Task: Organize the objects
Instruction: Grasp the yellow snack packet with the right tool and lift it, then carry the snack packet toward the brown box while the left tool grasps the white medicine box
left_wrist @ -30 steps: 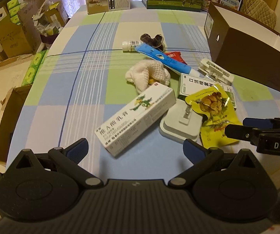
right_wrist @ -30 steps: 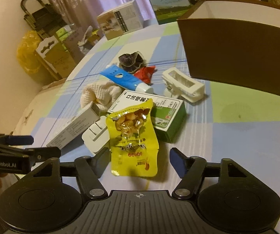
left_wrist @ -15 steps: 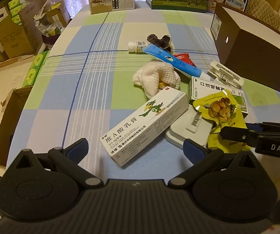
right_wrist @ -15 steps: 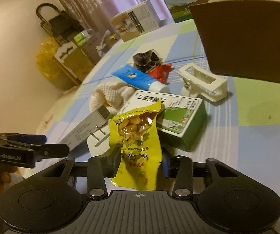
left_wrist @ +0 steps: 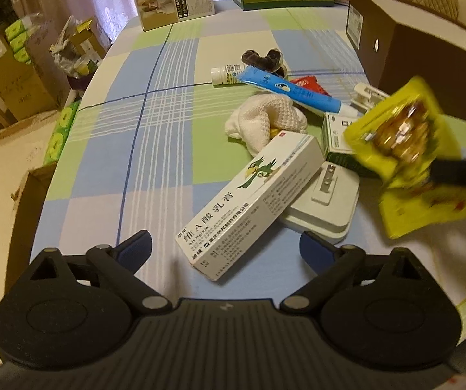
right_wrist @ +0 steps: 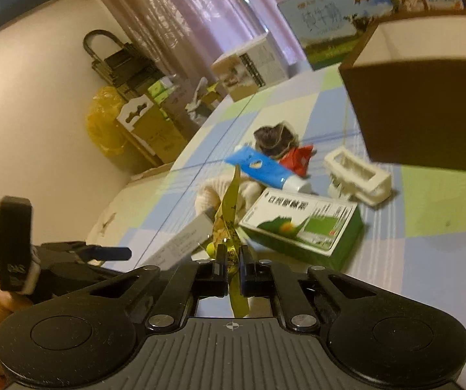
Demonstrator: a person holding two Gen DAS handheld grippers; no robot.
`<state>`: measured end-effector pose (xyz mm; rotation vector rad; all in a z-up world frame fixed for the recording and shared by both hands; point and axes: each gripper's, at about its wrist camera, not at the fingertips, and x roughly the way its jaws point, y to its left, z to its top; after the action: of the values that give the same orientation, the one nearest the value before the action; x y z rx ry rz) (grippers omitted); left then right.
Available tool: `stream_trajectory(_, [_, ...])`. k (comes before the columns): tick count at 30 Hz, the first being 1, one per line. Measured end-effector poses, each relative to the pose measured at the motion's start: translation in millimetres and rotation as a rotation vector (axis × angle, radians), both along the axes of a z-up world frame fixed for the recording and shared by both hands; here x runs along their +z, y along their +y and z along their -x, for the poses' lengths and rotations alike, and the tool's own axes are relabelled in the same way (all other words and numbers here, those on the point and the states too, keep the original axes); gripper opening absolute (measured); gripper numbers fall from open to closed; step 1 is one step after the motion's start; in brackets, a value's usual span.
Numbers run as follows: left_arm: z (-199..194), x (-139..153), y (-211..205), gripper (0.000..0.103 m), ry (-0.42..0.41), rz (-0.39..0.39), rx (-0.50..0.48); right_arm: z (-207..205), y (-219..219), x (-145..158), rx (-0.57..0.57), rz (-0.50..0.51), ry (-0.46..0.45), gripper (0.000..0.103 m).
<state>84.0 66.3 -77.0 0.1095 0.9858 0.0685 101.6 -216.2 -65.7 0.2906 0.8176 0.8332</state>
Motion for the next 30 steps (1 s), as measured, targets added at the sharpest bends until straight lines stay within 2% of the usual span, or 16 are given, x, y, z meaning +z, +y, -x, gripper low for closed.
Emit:
stream_trajectory(4, [-3.8, -3.4, -2.8, 0.089, -0.009, -0.054, -0.032, 4.3, -13.7, 16.3, -0.065, 0.005, -0.006, 0.002])
stream_trajectory(8, [-7.1, -7.0, -12.1, 0.081, -0.037, -0.148, -0.097, 4.6, -33.4, 22.0, -0.133, 0.019, 0.017, 0.002])
stream_trajectory(10, [-7.3, -10.2, -17.4, 0.071, -0.047, -0.194, -0.129, 4.4, -43.1, 22.4, -0.164, 0.027, 0.028, 0.002])
stream_trajectory(14, [-4.9, -16.9, -27.3, 0.045, -0.054, -0.255, -0.192, 4.6, -62.6, 22.9, -0.224, 0.044, 0.044, 0.002])
stream_trajectory(18, [-0.3, -15.3, -37.0, 0.032, -0.101, -0.327, -0.231, 3.4, -76.6, 27.5, -0.268, 0.056, 0.052, 0.002])
stream_trajectory(21, [-2.4, -7.1, -34.9, 0.029, -0.109, -0.286, -0.218, 2.6, -85.1, 31.3, -0.287, 0.059, 0.053, 0.002])
stream_trajectory(25, [-10.1, 10.7, -23.1, 0.023, -0.094, -0.161, -0.167, 1.4, -92.5, 37.7, -0.303, 0.056, 0.055, 0.002])
stream_trajectory(30, [-16.1, 41.3, -11.4, 0.022, -0.093, -0.030, -0.115, -3.1, -105.0, 52.5, -0.317, 0.043, 0.035, 0.002])
